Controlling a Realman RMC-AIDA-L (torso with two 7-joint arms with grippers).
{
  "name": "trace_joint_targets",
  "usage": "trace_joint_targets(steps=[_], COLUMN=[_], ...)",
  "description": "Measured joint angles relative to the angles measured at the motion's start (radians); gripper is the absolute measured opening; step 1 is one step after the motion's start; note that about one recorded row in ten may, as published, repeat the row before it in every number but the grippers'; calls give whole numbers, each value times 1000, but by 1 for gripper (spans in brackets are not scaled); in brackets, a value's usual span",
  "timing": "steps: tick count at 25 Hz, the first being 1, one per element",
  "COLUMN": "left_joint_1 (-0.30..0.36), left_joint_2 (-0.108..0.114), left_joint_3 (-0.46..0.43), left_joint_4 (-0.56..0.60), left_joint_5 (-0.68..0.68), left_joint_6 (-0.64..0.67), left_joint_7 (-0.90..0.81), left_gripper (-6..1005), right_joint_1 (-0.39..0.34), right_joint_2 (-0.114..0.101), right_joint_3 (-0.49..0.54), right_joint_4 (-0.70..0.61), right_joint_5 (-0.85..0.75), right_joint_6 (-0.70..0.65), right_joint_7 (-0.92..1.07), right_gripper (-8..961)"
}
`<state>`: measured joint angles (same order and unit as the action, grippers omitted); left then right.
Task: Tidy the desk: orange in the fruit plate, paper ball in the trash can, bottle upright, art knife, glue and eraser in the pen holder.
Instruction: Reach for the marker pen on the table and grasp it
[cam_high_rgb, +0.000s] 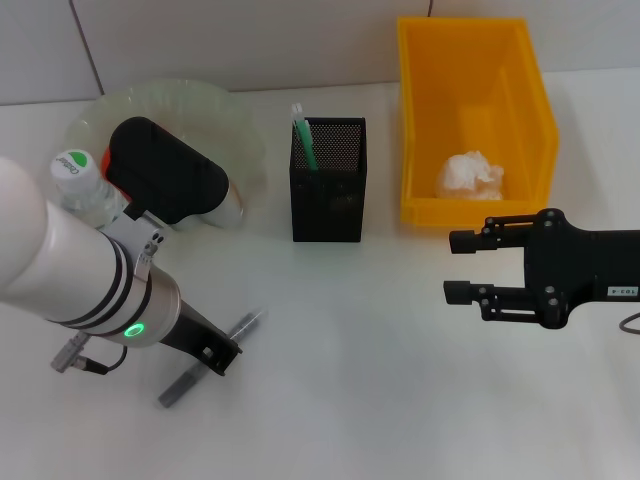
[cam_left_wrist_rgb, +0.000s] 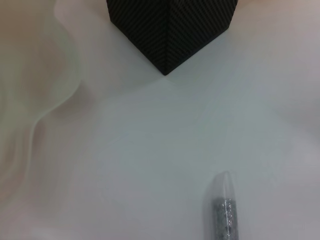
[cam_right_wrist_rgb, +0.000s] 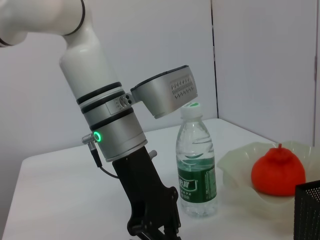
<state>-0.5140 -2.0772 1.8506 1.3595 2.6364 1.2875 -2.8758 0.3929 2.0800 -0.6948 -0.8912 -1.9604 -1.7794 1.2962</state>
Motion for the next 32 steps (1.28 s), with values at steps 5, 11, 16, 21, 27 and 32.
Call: trace_joint_targets(steps=[5,11,16,21,27,32], left_joint_1=[0,0,-3,-7,-9,-9], left_joint_2=[-1,-1,-1,-1,-1,-1], left_joint_3=[-1,-1,-1,-9,-10,-10], left_joint_4=[0,2,11,14,26,43], left_joint_5=[0,-1,-6,-14,-15,-15], left_joint_6=[-1,-3,-1,1,14,27], left_joint_7=[0,0,0,0,0,0], left_gripper=[111,108,107,106,107,102], right_joint_1=[1,1,1,1,1,1], right_joint_2=[0,0,0,0,-2,-2], right_joint_3=[0,0,-6,-8,-8,-4], right_joint_4=[0,0,0,7,8,8], right_joint_5=[0,0,0,0,0,0], right_joint_6=[0,2,15,17,23,33], right_joint_7=[0,0,0,0,0,0], right_gripper=[573,574,573,573,574,574])
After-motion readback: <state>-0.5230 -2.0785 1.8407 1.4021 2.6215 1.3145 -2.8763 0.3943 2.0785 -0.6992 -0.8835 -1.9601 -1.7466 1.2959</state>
